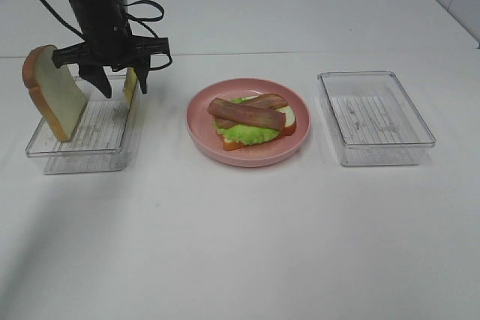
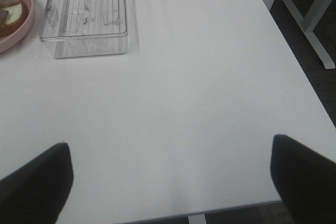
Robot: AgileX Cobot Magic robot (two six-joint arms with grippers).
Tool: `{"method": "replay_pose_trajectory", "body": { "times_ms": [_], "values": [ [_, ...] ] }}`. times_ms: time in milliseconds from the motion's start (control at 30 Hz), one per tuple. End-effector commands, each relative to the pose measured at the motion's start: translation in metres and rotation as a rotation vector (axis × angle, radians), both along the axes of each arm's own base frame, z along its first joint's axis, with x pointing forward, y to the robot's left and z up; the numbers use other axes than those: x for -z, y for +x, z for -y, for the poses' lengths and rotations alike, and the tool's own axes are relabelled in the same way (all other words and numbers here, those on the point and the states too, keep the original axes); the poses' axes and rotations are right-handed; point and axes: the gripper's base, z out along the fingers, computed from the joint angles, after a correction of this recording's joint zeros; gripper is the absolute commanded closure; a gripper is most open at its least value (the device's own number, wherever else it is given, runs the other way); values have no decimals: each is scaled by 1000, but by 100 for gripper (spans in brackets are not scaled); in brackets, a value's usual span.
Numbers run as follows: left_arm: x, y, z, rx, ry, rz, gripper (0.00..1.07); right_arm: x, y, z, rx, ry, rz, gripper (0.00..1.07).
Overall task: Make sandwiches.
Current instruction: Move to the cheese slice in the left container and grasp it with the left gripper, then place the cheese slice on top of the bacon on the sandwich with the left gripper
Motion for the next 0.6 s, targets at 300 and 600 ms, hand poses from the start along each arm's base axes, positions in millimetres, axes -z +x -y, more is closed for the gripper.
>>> {"method": "replay_pose_trajectory", "body": {
  "times_ms": [300, 600],
  "values": [
    [2, 2, 2, -20, -11, 24, 107, 1, -4, 0, 0, -11, 28, 9],
    [-9, 1, 1, -15, -14, 38, 107, 1, -4, 0, 0, -11, 28, 9]
  ]
}}
